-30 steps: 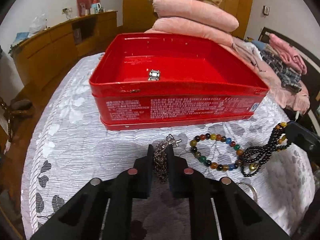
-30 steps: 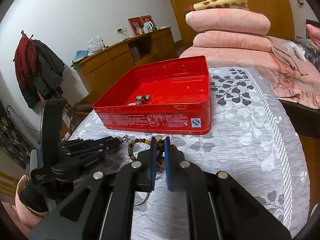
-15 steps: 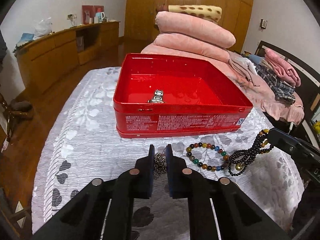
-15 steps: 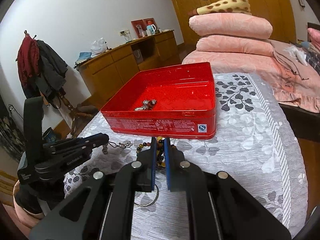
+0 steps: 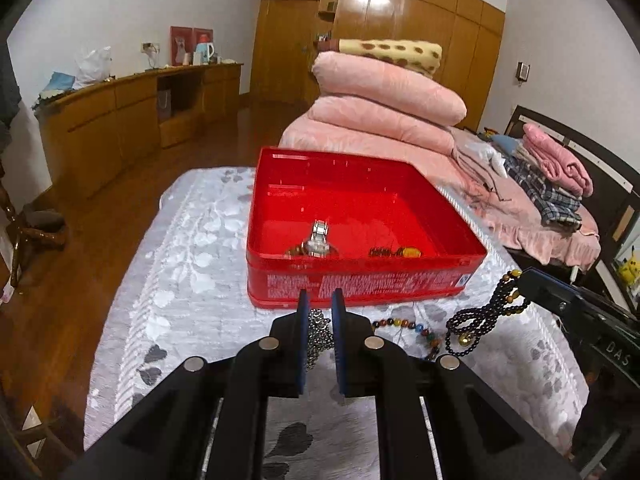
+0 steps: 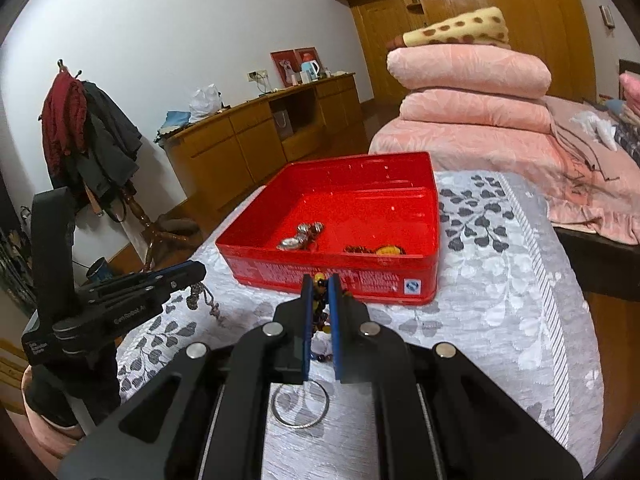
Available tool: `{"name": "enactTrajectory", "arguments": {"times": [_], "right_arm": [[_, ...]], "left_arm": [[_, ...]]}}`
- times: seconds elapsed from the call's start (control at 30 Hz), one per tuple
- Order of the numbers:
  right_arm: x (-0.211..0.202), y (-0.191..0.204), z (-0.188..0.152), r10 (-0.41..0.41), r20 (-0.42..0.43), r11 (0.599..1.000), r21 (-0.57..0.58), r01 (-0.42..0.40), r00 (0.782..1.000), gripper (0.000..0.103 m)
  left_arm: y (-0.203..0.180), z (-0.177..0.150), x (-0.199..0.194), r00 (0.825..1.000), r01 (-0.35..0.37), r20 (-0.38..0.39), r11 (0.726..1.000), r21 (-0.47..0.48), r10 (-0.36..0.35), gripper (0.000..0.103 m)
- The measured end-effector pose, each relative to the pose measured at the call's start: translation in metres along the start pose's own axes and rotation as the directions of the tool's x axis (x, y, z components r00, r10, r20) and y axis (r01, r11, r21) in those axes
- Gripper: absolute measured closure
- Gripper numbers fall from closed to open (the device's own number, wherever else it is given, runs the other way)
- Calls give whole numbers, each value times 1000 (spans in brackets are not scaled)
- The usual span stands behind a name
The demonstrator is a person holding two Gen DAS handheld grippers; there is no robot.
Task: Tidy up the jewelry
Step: 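Carry the black strand with the right tool while the left tool carries the silver chain into the tin, then open both tools to drop the black strand and silver chain into the tin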
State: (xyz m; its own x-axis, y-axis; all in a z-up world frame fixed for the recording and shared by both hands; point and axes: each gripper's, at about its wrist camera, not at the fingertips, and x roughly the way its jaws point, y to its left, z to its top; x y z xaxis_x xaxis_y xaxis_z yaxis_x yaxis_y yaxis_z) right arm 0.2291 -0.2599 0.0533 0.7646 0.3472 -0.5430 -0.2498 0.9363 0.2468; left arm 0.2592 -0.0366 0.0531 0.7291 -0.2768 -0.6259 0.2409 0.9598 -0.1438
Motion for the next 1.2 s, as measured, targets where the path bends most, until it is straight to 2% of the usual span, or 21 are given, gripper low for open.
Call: {"name": "enactTrajectory", "arguments": {"times": [0.3,0.63,0.83,0.97,1.03,1.07,1.2], "right_arm": [[0,10,23,22,29,999,-33,-21,999,96],[5,16,70,36,83,997,-78,-29,996,96],[36,5,85,15,56,998,-56,-12,998,96],[61,-6,92,-8,29,999,-30,9,1000,94],[76,-15,93,-46,5,999,-15,47,999,93],[80,-17,93,-58,-1,998,-12,58,998,93],[86,-24,85,-74,-16,997,-5,73,997,92]], "left_arm": [[-5,28,-13,998,15,69,1000,5,-15,92],[-12,77,-7,988,29,153,1000,3,-30,94],[-13,95,27,990,19,141,1000,-1,-19,94],[-11,99,54,996,1,92,1000,-10,0,94],[-10,98,67,998,-19,61,1000,-10,19,73],[-8,97,73,998,-32,54,999,-13,33,55],[-4,88,77,997,-55,44,998,-5,55,52]]}}
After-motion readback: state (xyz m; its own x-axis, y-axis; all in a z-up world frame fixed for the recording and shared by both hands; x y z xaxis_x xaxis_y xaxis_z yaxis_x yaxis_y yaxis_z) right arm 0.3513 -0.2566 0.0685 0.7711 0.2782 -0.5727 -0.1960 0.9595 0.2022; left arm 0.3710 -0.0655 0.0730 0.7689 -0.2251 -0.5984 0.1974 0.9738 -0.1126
